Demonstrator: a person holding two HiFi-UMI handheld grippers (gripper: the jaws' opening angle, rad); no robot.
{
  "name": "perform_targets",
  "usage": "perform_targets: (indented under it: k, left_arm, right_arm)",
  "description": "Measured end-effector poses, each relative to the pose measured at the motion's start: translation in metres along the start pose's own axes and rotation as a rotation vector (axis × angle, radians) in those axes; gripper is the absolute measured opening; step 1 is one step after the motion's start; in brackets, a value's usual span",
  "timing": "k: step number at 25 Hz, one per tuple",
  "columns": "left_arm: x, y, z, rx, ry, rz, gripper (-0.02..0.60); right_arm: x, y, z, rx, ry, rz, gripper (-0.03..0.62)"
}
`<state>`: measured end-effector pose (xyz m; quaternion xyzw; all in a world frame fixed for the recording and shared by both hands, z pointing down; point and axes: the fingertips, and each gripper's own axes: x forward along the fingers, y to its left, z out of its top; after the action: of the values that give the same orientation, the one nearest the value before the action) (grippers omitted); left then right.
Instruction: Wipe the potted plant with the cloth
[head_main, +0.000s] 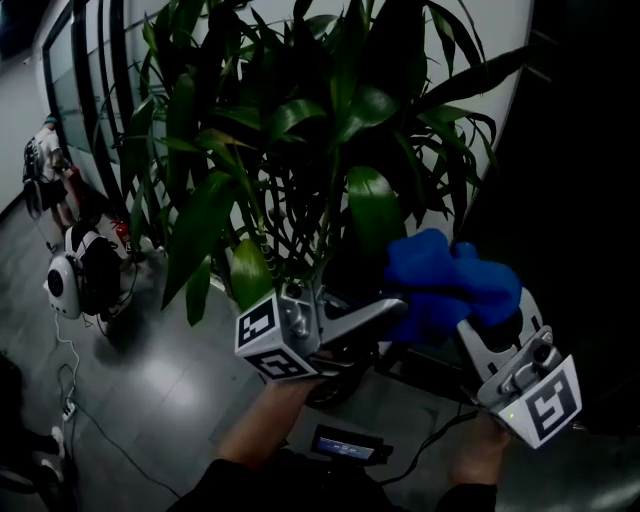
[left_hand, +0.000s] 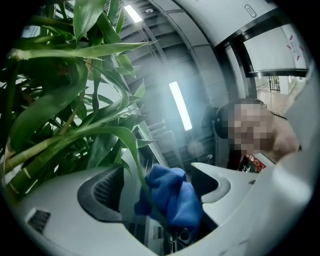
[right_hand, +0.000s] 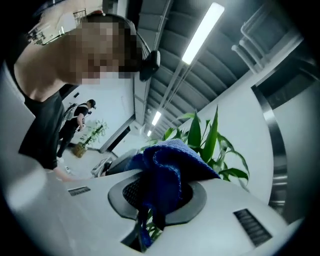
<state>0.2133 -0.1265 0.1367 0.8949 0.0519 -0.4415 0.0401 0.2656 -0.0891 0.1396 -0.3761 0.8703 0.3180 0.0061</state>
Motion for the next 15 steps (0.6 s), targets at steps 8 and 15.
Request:
perform_targets:
  k: [8, 15]
  left_arm:
    - [-0.005, 0.000, 0.003, -0.011, -0.013, 0.000, 0.416]
    - [-0.001, -0.011, 0.011, 0.048, 0.004, -0.018, 0.416]
  right_arm:
    - [0.035, -0.048, 0.085, -0.031, -0.294, -0.074, 0.074]
    - [0.129, -0.035, 0.030, -0.033, -0.033, 0.095, 0.074]
